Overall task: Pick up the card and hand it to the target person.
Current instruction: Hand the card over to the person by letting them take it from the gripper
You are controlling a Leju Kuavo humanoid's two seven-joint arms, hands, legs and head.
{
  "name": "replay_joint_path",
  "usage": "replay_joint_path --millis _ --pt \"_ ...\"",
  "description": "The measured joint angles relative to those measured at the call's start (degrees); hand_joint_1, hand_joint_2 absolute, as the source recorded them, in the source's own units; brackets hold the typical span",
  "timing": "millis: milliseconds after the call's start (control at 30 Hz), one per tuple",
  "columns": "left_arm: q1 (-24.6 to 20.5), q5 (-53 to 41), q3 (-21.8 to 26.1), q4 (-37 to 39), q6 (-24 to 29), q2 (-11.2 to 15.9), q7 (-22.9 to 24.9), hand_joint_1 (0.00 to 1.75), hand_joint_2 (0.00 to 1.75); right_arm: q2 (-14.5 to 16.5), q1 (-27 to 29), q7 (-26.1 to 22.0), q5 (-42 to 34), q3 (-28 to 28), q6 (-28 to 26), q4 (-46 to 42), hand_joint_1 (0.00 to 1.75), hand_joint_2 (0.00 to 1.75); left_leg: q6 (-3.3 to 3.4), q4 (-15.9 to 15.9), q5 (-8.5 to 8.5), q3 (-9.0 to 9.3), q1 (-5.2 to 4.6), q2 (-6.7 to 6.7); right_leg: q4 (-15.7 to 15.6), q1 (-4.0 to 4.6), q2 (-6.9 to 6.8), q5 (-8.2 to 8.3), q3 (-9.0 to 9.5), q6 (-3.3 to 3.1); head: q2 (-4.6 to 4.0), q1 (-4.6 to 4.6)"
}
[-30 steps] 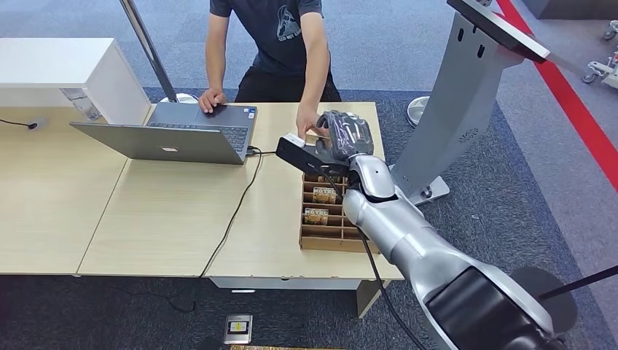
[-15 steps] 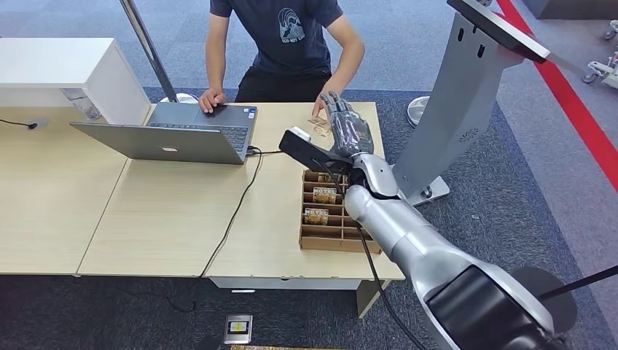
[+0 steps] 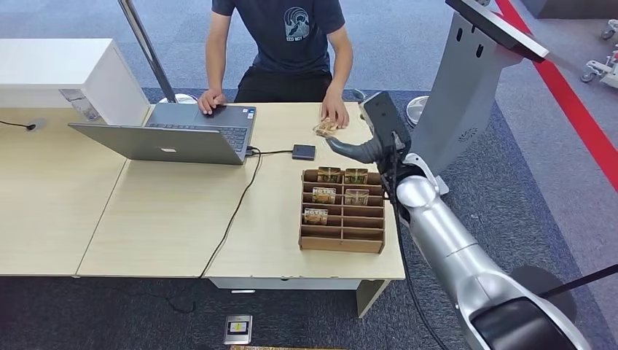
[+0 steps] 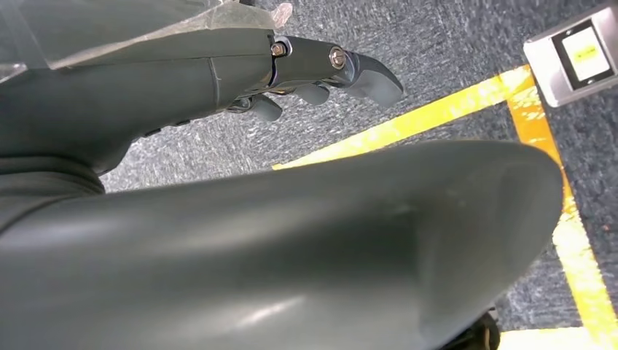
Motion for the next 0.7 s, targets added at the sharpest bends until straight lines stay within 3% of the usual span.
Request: replay_joint_path --millis 167,333,500,700 --pt "0.9 1.2 0.3 0.0 0.3 0.3 -0.4 0.00 0.00 -8.6 11.9 1.1 -6.0 -2.5 1.4 -16.1 0.00 1.75 0.03 0.0 -0.04 -0.01 0.03 -0.05 -0.1 0.01 -0.03 -0.01 0.05 0.01 0.01 0.02" --pt "1.0 1.4 0.4 0.0 0.5 0.7 -0.6 0.00 0.00 -15.0 25.8 1.3 0.5 -5.2 -0.8 -28.9 0.00 1.75 0.05 0.0 -0.11 0.00 0.03 -0.05 -0.1 0.01 -0.02 -0.02 0.06 0.02 0.00 0.01" --pt "0.9 1.1 0.4 0.0 0.3 1.1 -1.1 0.00 0.00 -18.1 37.4 -2.0 0.9 -8.4 -1.0 -36.4 0.00 1.75 0.03 -0.1 -0.12 -0.02 0.04 -0.02 -0.1 0.01 -0.02 -0.03 0.05 0.02 0.00 0.01" --pt "0.8 1.0 0.4 0.0 0.0 1.4 -0.9 0.00 0.00 -19.2 41.5 -2.4 1.0 -10.4 -0.4 -39.7 0.00 1.75 0.01 -0.1 -0.08 0.02 0.03 0.00 0.0 0.01 -0.01 -0.02 0.07 0.01 0.01 0.02"
